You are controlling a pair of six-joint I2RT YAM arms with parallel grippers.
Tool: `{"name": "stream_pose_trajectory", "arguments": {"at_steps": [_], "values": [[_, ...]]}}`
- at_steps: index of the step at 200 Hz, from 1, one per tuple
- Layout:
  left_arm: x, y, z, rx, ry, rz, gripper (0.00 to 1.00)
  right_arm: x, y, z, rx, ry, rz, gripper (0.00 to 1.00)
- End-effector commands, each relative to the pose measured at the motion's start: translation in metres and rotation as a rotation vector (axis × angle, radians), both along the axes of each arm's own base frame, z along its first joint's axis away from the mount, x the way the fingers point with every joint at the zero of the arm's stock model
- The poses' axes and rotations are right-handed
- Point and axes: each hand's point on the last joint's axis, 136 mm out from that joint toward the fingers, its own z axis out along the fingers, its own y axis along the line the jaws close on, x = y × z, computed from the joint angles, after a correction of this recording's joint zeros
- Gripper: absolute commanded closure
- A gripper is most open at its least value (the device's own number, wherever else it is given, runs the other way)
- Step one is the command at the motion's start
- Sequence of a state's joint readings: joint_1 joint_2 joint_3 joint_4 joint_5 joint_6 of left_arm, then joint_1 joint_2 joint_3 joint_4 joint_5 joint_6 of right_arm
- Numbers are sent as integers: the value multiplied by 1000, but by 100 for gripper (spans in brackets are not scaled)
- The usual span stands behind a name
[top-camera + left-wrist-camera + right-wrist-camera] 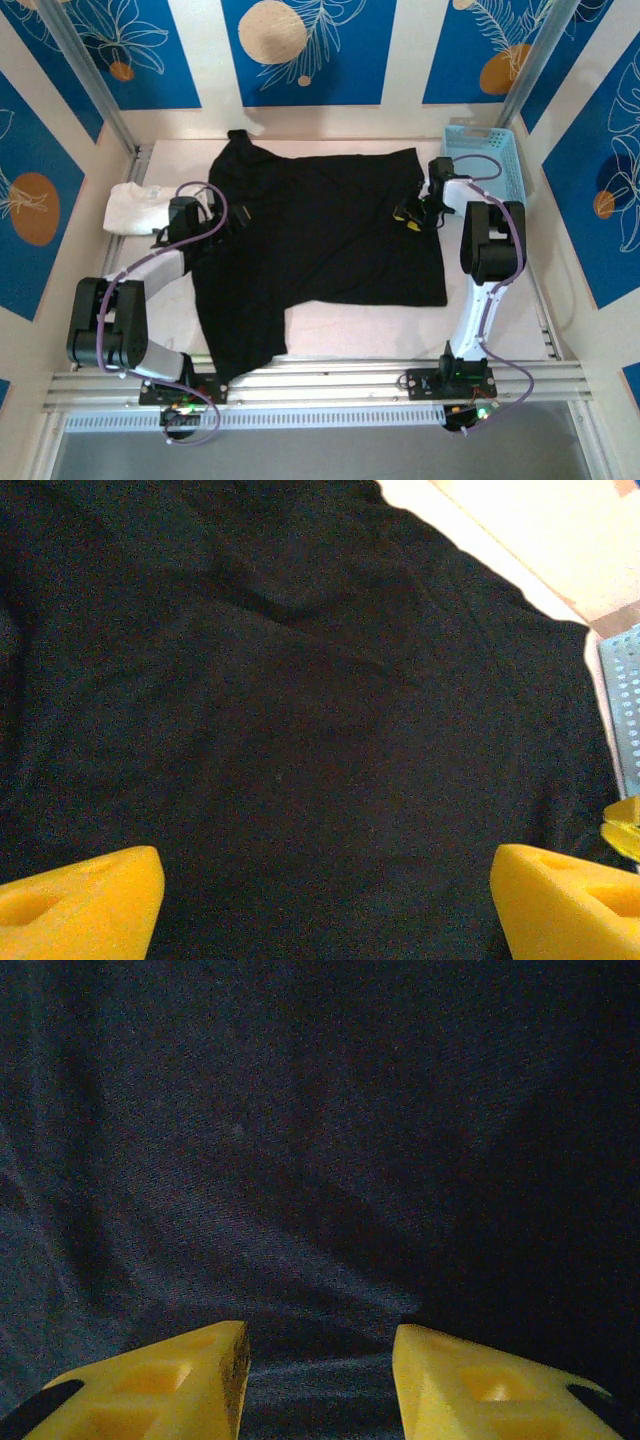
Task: Fold the inside-out t-shirt
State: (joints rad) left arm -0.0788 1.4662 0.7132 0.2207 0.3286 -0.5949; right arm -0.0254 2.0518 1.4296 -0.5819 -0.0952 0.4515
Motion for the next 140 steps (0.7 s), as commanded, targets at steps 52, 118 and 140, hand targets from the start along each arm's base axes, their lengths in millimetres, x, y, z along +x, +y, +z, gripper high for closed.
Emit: {"name": "stream_pose_trajectory", "arguments": {"at_steps": [52,118,140], "values": [[33,10,-27,100,77,1,15,17,11,33,-1,-84,85,54],[75,38,-65,94,205,77,16,-3,25,31,-13,-73,118,52],[73,54,-72,91,232,117,16,-11,17,18,-36,-27,101,52]]}}
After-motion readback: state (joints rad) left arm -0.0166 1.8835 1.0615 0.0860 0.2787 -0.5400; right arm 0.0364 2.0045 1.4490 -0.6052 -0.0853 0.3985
